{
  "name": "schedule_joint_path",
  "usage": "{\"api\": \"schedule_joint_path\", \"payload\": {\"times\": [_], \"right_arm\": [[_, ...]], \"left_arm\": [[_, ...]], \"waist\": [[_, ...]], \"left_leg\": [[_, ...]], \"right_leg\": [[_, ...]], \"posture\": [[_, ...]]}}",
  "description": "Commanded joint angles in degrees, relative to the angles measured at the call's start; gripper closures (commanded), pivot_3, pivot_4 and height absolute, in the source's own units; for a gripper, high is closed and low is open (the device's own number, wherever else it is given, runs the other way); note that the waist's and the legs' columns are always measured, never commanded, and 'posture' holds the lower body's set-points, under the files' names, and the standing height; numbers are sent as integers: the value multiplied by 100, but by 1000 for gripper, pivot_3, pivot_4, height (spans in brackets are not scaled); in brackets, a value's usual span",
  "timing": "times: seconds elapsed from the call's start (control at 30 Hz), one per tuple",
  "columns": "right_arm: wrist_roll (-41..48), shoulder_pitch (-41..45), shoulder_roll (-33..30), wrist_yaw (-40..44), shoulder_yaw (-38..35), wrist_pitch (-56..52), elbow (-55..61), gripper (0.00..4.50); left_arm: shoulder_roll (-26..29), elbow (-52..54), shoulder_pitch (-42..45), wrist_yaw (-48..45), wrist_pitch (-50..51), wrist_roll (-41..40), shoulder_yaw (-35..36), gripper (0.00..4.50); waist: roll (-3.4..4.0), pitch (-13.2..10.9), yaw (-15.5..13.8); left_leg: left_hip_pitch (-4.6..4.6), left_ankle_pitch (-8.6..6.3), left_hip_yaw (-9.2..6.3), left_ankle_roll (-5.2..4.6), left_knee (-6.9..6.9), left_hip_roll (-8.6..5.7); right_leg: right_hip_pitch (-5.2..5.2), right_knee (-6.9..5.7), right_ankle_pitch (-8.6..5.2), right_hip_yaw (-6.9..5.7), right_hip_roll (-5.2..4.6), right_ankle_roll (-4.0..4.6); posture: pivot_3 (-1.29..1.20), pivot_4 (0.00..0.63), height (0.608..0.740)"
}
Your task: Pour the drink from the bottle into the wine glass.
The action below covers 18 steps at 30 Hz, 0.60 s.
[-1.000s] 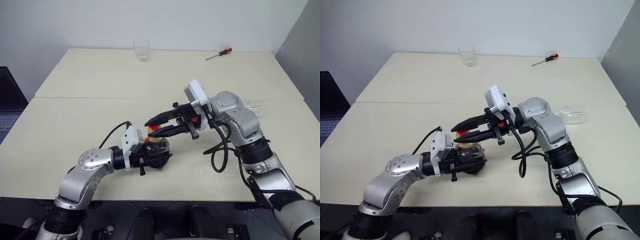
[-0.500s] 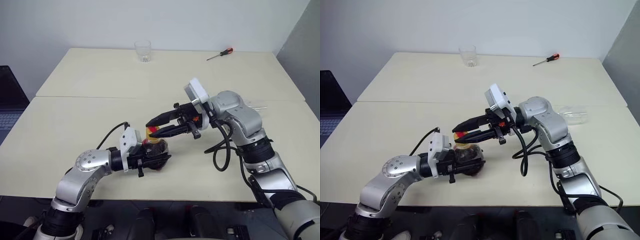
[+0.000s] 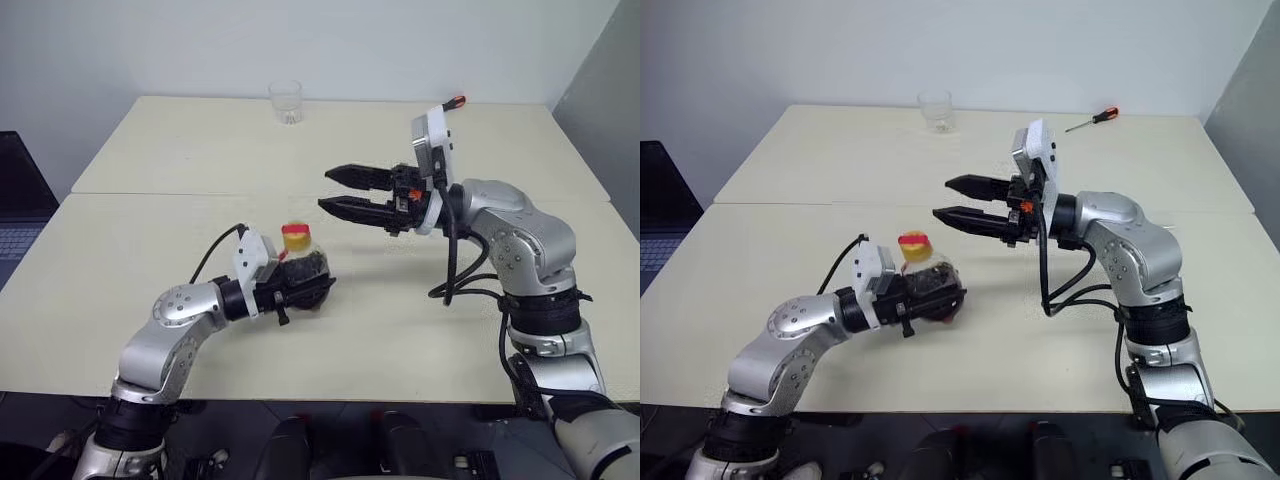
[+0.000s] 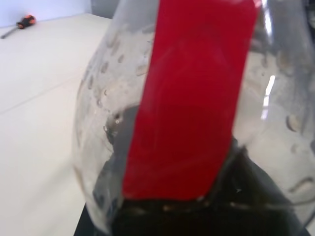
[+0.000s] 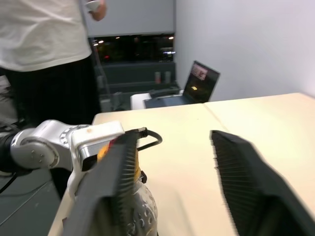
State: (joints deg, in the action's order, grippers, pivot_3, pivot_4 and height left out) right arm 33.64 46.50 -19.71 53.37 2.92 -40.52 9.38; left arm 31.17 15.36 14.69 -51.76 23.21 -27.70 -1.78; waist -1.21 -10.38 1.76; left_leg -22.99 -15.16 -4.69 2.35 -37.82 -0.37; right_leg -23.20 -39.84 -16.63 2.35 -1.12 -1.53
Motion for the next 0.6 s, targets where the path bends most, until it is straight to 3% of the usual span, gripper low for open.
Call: {"api": "schedule_joint_path", "payload": {"times": [0.03, 0.1, 0.37, 0.6], "right_arm": [[300, -161, -7, -324, -187, -232, 505, 641], [363, -260, -11, -491, -203, -311, 638, 11], [-145, -532, 504, -1583, 107, -3, 748, 11], [-433, -460, 1100, -1942, 392, 359, 570, 11]], "left_arm": [[-37, -118, 294, 56, -200, 16, 185, 2745], [-35, -277, 403, 46, -259, 53, 187, 2745], [-170, -902, 787, 76, -513, 243, 119, 2745], [-225, -1069, 935, 15, -592, 303, 62, 2745]], "waist": [[0, 0, -1], [0, 0, 0], [0, 0, 8], [0, 0, 10]], "left_leg": [[0, 0, 1, 0, 0, 0], [0, 0, 1, 0, -1, -1], [0, 0, 2, 0, 1, 0], [0, 0, 1, 1, 3, 1]], "right_leg": [[0, 0, 0, 0, 0, 0], [0, 0, 0, 1, 0, 0], [0, -2, 0, 1, 1, 0], [-3, -2, 0, 1, 2, 0]], "posture": [[0, 150, 740], [0, 150, 740], [0, 150, 740], [0, 150, 740]]}}
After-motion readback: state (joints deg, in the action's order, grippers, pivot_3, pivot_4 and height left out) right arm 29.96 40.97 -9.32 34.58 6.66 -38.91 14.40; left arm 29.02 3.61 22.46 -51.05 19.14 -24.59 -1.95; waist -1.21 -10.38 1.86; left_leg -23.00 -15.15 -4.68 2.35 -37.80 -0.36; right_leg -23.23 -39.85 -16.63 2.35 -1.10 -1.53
